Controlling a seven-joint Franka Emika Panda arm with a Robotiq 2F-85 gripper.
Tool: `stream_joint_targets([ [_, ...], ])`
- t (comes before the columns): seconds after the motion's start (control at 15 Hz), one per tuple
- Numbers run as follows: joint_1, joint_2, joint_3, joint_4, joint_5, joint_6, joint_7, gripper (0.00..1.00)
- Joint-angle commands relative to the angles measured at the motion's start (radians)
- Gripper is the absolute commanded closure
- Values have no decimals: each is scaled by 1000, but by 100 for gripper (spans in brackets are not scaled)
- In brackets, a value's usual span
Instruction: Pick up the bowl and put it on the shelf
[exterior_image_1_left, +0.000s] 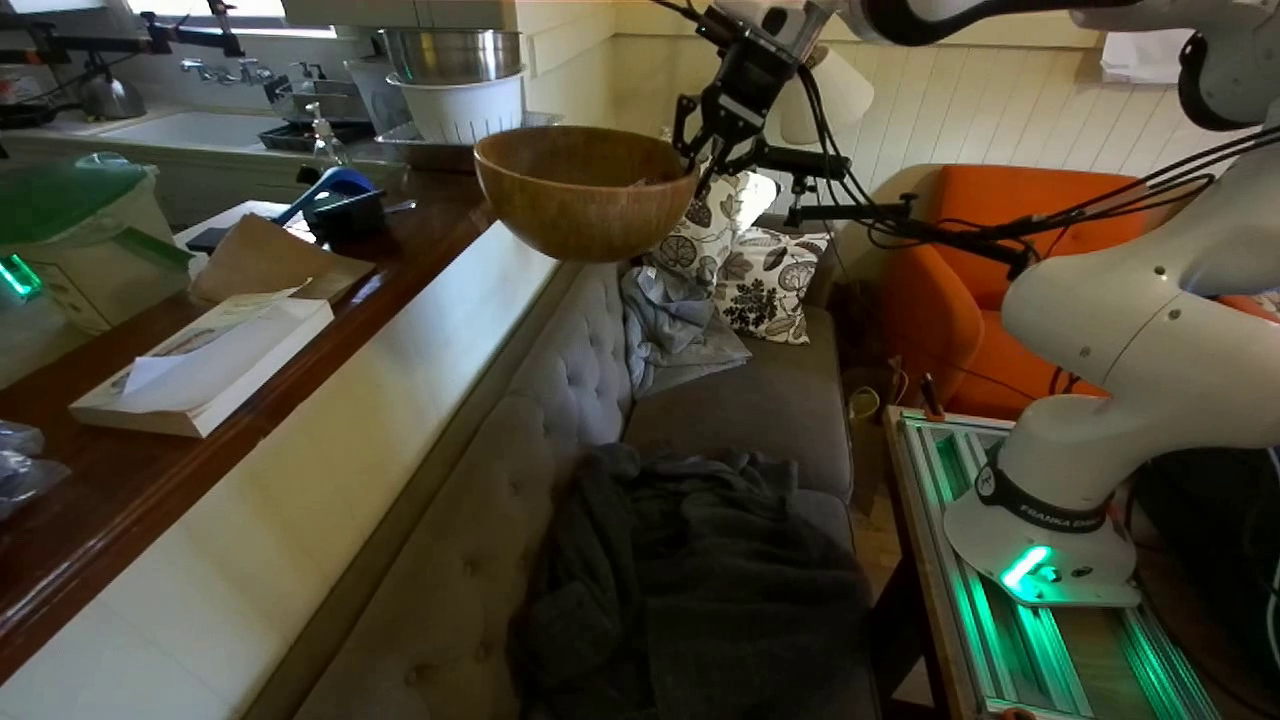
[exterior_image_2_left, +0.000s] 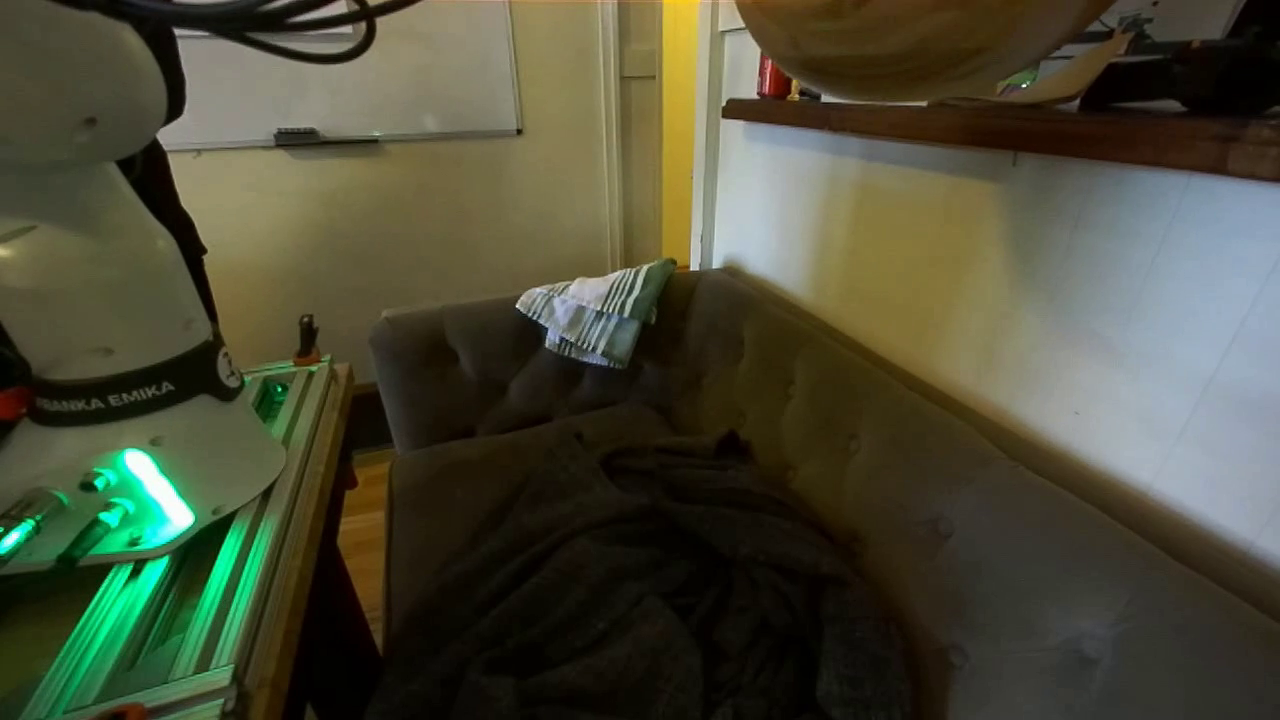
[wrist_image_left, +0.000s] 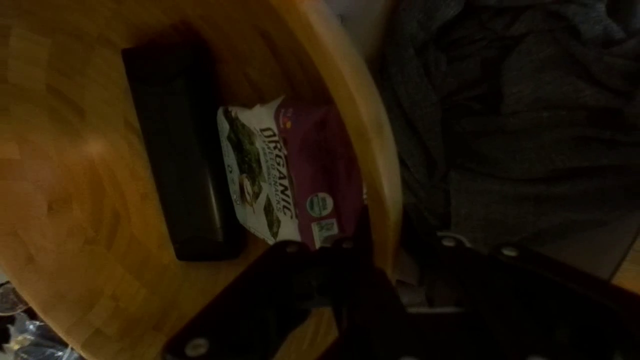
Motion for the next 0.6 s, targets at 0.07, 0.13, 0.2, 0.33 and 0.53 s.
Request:
stream_joint_targets([
  [0.07, 147, 5, -24, 105, -69, -14, -13, 96],
  [0.13, 178, 8, -28, 128, -73, -28, -20, 96],
  [0.2, 217, 4, -33, 165, -72, -38, -27, 96],
  [0.33, 303, -15, -43, 255, -66, -84, -54, 96],
  [0.53, 433, -100, -79, 420, -28, -183, -154, 96],
])
